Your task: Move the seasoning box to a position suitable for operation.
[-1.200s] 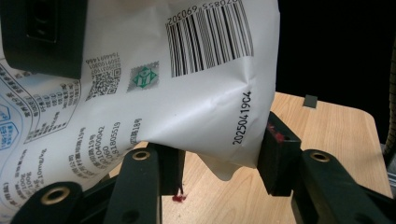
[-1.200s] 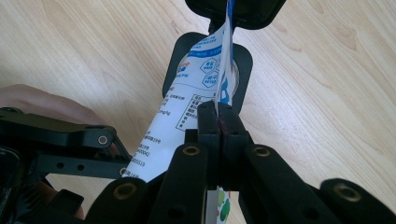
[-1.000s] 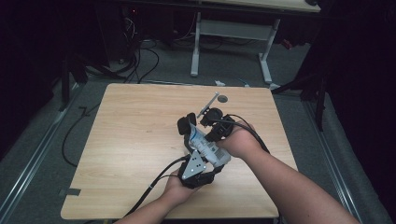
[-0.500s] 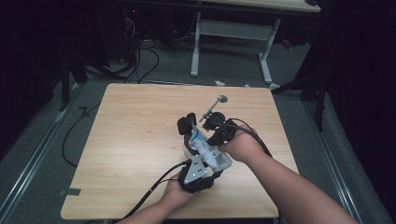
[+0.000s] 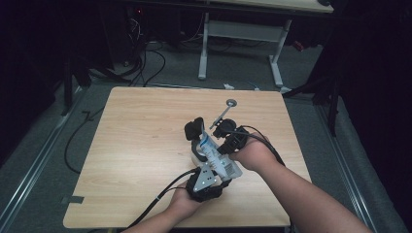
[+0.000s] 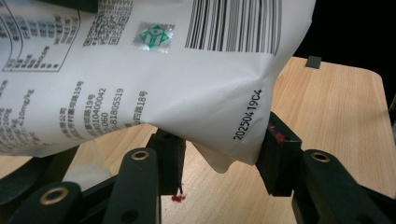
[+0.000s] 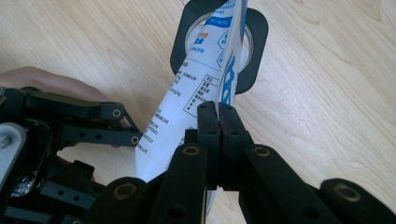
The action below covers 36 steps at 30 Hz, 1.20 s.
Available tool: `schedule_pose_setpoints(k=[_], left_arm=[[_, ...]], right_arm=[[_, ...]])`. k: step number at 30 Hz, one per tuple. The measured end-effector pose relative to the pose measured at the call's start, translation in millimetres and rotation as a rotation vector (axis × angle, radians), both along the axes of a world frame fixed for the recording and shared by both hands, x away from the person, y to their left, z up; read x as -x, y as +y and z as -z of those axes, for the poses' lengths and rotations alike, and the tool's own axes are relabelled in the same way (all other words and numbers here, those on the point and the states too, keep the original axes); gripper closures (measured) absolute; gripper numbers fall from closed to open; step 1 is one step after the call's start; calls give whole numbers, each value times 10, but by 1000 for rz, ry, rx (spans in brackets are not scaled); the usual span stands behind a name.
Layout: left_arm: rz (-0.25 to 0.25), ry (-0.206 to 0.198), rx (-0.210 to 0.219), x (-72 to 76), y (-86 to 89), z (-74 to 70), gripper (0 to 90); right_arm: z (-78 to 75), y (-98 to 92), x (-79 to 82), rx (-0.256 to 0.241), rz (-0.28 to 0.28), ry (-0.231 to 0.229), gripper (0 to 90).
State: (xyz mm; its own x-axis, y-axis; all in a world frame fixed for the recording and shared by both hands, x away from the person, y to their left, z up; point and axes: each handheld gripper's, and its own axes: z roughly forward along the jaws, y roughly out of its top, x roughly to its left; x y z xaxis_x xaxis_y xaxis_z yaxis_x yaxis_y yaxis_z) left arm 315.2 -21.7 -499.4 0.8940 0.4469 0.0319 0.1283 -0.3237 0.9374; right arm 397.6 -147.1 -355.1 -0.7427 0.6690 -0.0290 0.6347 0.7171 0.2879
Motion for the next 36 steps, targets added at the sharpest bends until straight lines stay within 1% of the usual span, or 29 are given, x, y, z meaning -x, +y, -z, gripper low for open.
schedule_pose_setpoints(k=[2,18,24,33,36], left_arm=[[1,3,-5,7,-10,10,573],[-8,12,-38,5,-28,55,573],[-10,17,-39,3,-29,72,572],[-12,38,-43,-23,-19,89,572],[-11,53,-42,-39,-15,100,572]], right_arm=[[3,-11,11,3,7,5,895],[28,-39,32,1,6,8,896],[25,-54,45,-4,8,12,896],[29,-54,40,-7,10,15,897],[34,-51,40,-7,15,17,897]])
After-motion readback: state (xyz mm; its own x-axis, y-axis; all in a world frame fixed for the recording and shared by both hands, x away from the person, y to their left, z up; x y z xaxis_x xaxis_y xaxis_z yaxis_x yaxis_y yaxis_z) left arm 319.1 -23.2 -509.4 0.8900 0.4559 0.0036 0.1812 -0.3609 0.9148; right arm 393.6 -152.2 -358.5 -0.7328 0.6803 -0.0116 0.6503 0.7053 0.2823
